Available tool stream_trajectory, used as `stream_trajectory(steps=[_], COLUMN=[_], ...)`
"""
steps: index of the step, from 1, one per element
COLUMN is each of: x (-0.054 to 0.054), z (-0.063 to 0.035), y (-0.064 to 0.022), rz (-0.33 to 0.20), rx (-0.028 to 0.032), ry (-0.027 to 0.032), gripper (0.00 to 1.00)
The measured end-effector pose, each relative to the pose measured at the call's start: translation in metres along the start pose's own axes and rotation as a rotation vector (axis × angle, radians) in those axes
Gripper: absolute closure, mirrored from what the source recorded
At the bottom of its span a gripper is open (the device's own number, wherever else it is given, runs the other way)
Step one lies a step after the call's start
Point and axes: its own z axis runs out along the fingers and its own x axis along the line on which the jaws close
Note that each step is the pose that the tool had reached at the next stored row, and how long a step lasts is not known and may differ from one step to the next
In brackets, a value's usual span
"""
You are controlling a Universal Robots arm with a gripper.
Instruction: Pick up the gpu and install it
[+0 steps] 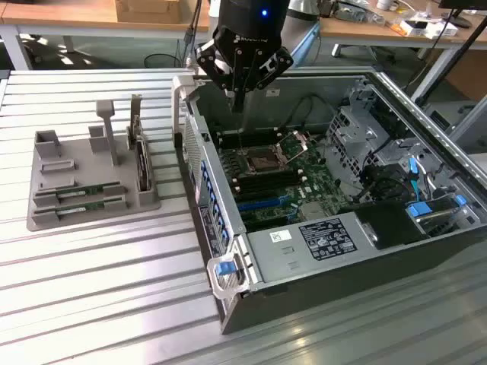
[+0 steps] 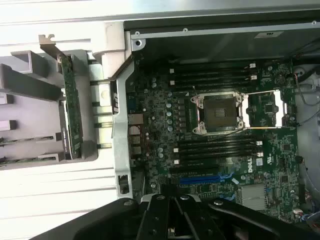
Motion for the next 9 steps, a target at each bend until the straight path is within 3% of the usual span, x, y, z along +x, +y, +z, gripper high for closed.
stream_trajectory(steps=[9], x=[0.005], z=[-0.0002], y=[-0.0004], rz=[0.0], rx=[0.0], ry=[0.0], gripper=[0.89])
